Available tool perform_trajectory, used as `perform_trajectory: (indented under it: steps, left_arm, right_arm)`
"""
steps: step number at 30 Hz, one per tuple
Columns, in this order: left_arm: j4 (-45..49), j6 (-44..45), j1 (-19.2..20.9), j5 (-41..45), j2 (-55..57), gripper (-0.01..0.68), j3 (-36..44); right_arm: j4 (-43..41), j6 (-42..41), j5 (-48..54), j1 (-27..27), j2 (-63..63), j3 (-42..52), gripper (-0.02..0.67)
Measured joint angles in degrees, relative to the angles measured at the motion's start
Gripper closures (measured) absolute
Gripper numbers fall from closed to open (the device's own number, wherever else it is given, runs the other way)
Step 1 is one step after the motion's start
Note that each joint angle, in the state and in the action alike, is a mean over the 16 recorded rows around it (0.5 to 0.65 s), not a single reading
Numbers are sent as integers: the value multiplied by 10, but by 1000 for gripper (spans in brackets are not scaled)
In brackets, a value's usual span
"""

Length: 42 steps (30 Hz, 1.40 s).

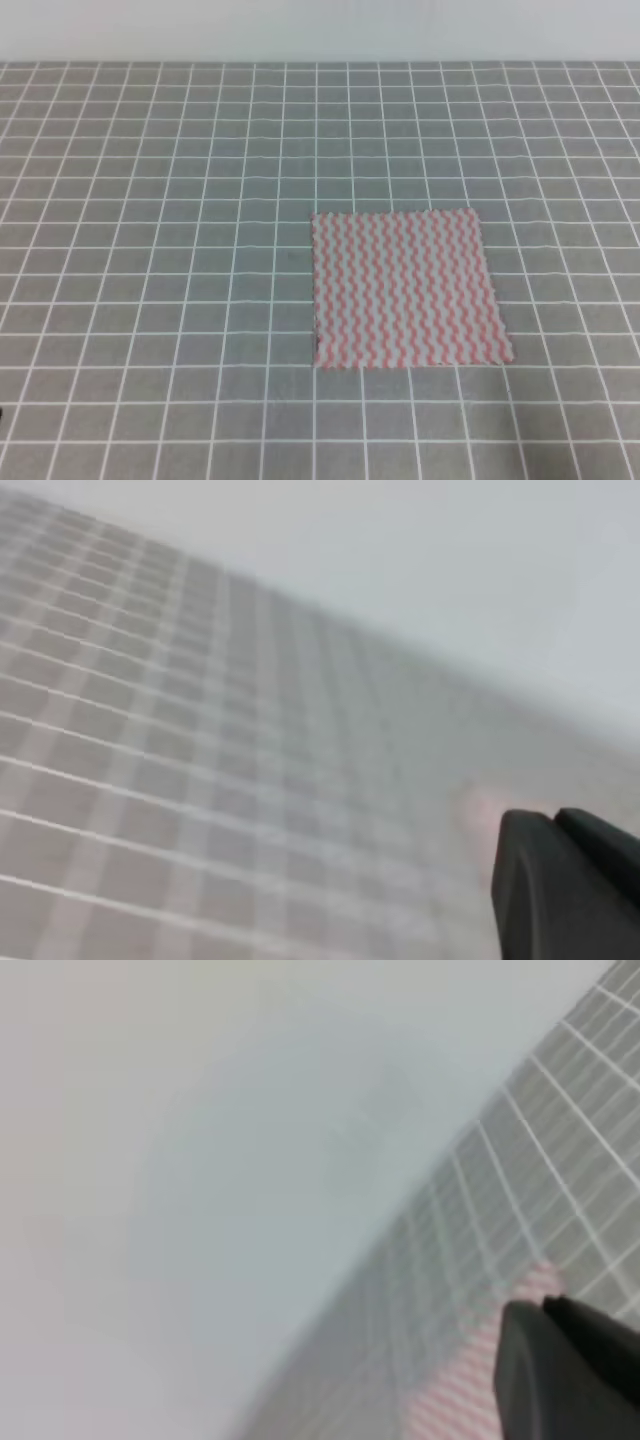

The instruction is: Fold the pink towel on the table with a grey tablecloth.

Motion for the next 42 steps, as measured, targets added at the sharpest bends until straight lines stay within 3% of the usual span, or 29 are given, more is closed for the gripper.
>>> perform_trajectory:
  steps: [7, 20, 31, 42]
  left_arm:
    - [-121, -23, 0, -70, 3, 673, -2]
    - [-161, -67, 0, -122, 9, 673, -9]
    - [-153, -13, 0, -19, 149, 673, -117]
    - [-191, 216, 0, 138, 465, 673, -308]
  right_arm:
    - [142, -1, -7, 0, -1, 1, 665]
    - [179, -44, 59, 0, 1, 0, 666]
    - [202, -123, 96, 0, 86, -42, 665]
    - [200, -322, 137, 0, 293, -175, 665]
